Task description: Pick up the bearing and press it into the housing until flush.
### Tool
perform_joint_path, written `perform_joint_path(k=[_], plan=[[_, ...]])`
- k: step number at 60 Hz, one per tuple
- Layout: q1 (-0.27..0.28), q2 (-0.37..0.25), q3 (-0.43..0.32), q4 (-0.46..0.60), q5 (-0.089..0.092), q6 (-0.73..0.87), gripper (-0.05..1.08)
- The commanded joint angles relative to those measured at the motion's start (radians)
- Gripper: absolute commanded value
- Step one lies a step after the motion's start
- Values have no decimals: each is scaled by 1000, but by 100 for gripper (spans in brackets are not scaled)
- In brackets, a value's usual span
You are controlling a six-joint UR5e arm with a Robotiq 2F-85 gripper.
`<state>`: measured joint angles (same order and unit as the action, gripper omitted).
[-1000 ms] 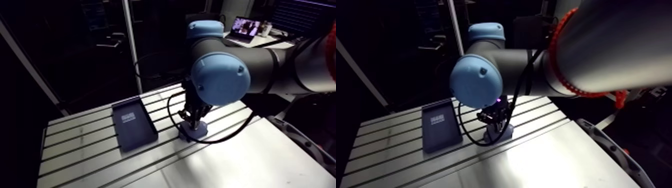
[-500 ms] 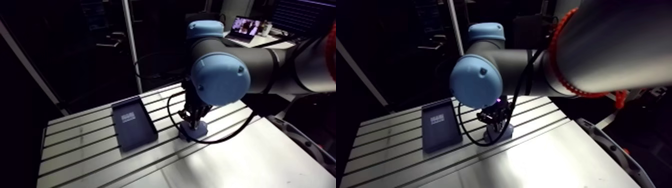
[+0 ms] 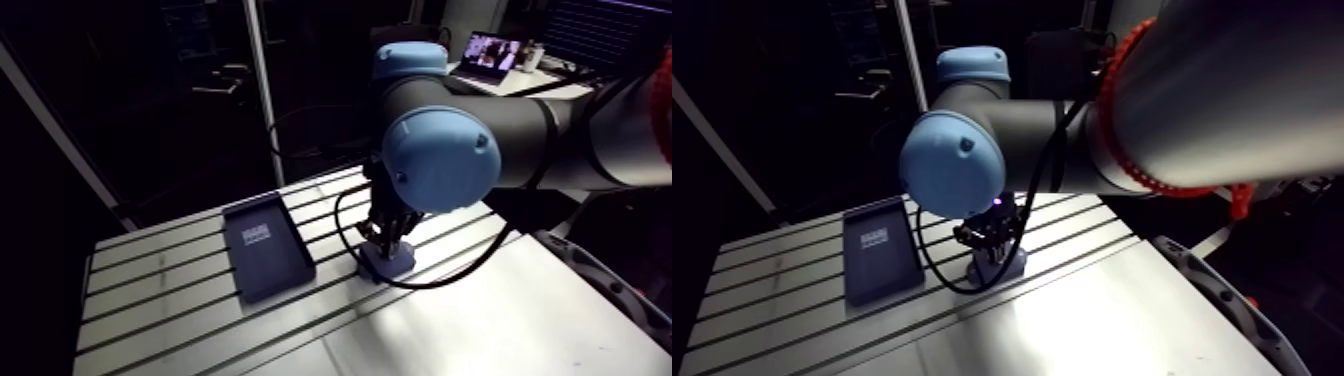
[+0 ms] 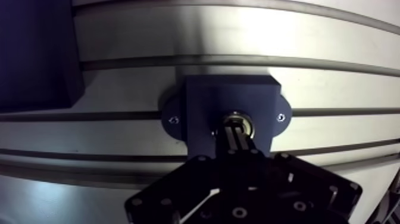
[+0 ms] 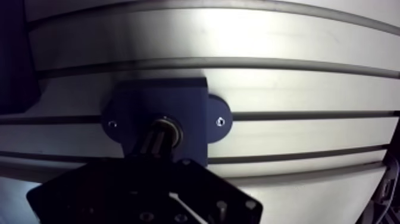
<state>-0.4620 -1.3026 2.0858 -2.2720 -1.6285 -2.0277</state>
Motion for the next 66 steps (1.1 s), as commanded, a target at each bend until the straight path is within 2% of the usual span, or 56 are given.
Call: perform_joint_path(k=[1, 66], plan=[[0, 0, 0, -1, 0, -1, 100], [0, 0, 7, -1, 0, -1, 100]])
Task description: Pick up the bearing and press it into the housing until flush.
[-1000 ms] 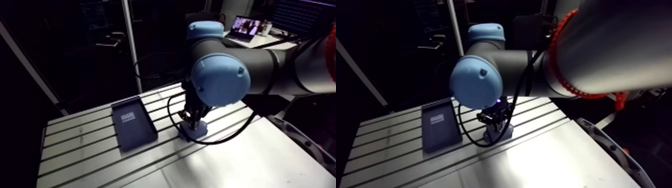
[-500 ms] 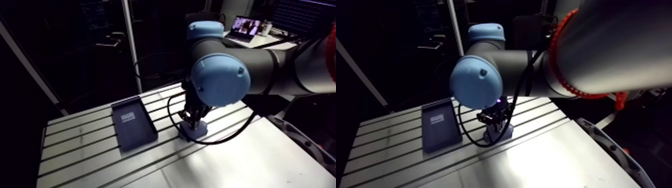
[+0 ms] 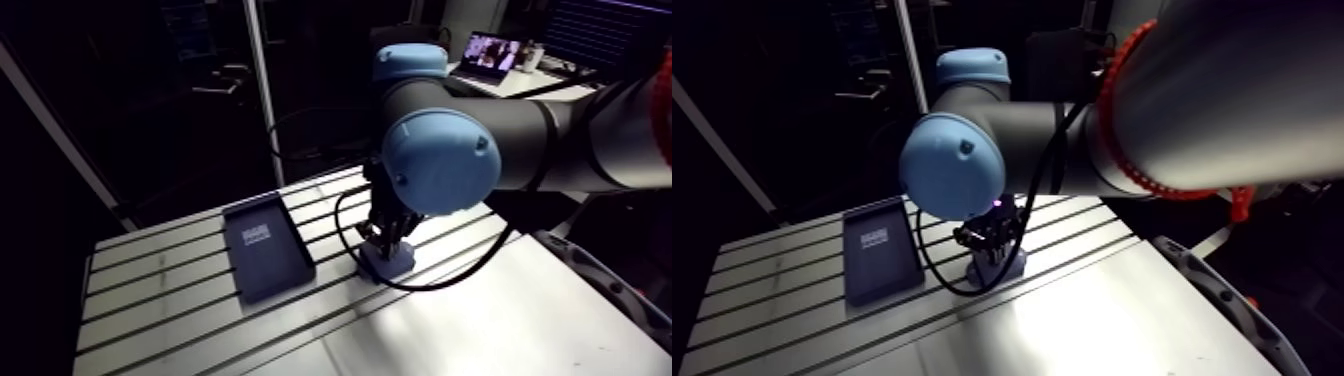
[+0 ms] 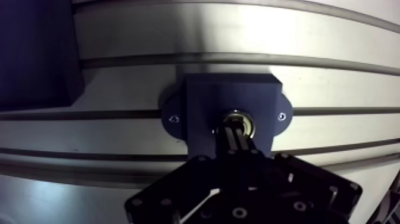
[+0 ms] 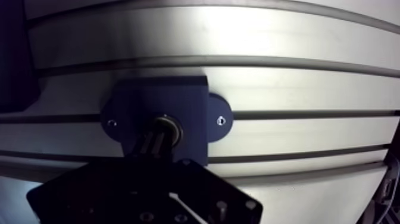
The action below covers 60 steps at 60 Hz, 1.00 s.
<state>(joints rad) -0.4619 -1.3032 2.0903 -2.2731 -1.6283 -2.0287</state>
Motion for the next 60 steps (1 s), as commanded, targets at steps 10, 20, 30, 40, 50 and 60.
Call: perform_joint_path(k=[10, 20, 30, 40, 50, 60], plan=[[0, 0, 3, -1, 0, 0, 100], [0, 0, 3, -1, 0, 1, 100], [0, 0, 3, -1, 0, 1, 100], [0, 0, 4, -1, 0, 0, 100], [0, 0, 3, -1, 0, 0, 100], [0, 3, 3, -1, 0, 0, 100]])
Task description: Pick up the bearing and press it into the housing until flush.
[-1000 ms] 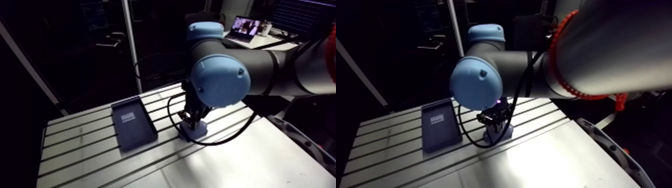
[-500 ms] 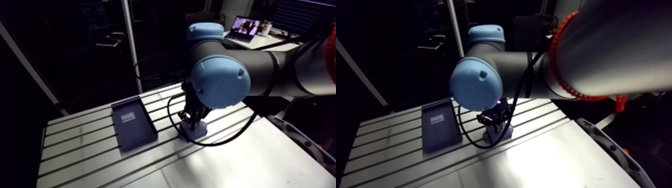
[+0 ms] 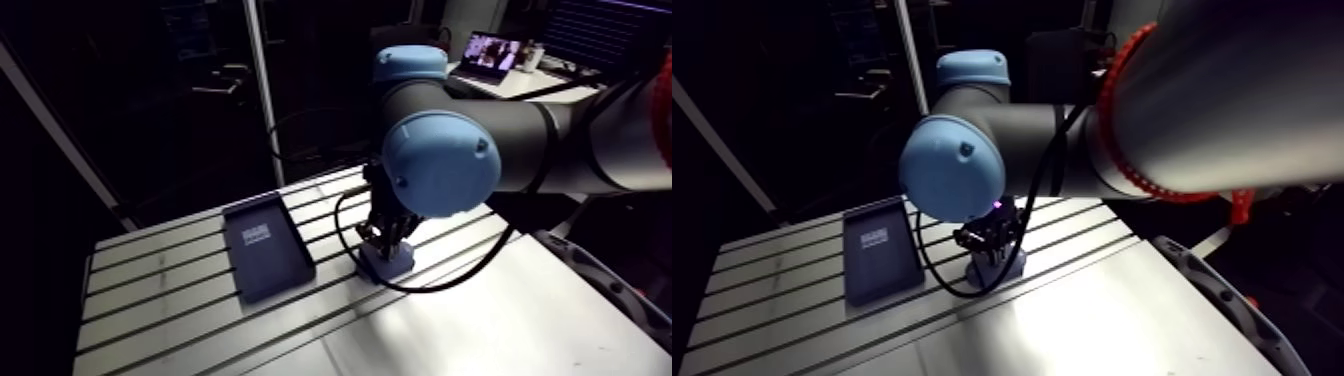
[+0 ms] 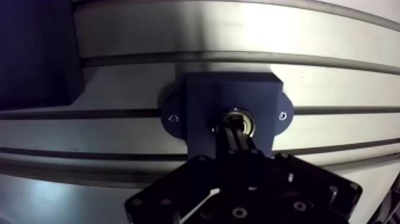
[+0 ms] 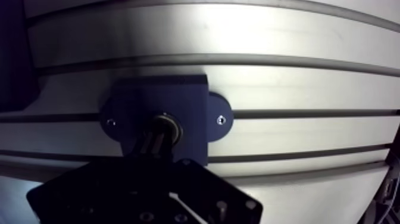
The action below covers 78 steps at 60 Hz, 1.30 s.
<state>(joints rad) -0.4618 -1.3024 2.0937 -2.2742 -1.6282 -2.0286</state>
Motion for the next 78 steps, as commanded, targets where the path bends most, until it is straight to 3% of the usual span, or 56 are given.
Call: perform_joint_path(k=[1, 78], plan=[[0, 2, 0, 0, 0, 0, 100], [0, -3, 3, -17, 0, -3, 97]])
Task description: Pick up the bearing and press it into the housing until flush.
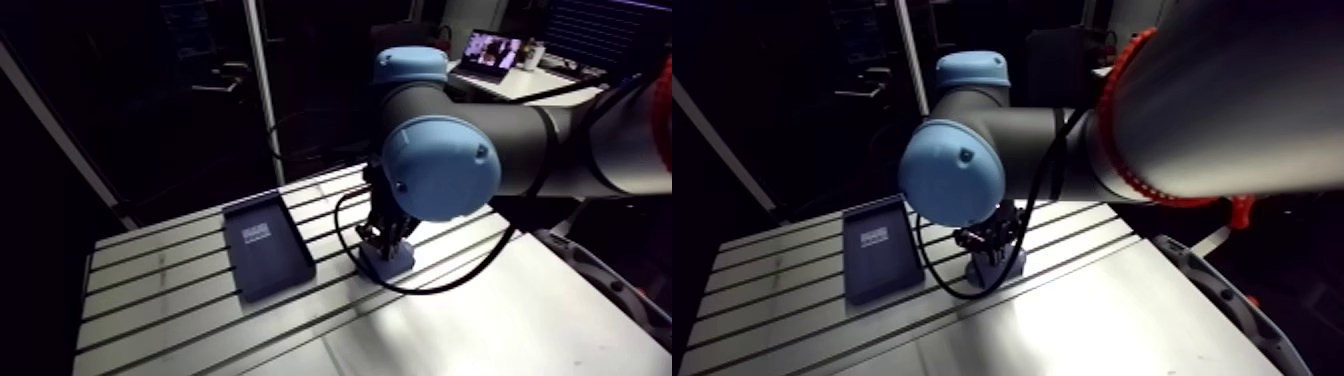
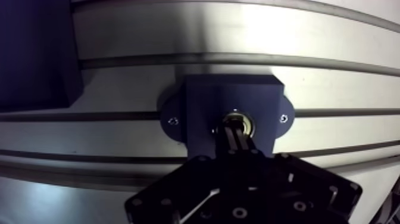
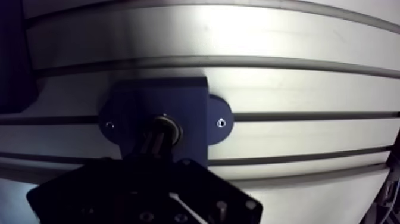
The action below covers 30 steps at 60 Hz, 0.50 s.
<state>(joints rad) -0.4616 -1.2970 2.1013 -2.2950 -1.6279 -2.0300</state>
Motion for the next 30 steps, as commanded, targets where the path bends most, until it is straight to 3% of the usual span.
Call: perform_joint_path(k=[1, 6, 9, 11, 19, 21, 25, 27, 28, 30], plan=[[0, -10, -6, 9, 0, -3, 96], [0, -18, -8, 16, -3, -17, 89], [0, -34, -10, 24, -3, -26, 70], [0, -43, -12, 34, -3, -28, 66], [-2, -72, -17, 66, -3, -29, 65], [-2, -89, -21, 78, -2, -29, 57], [-1, -97, -24, 84, -2, -29, 52], [0, -108, -32, 105, -2, -29, 28], [0, -108, -32, 105, -2, -29, 28], [1, -114, -44, 132, -1, -29, 4]])
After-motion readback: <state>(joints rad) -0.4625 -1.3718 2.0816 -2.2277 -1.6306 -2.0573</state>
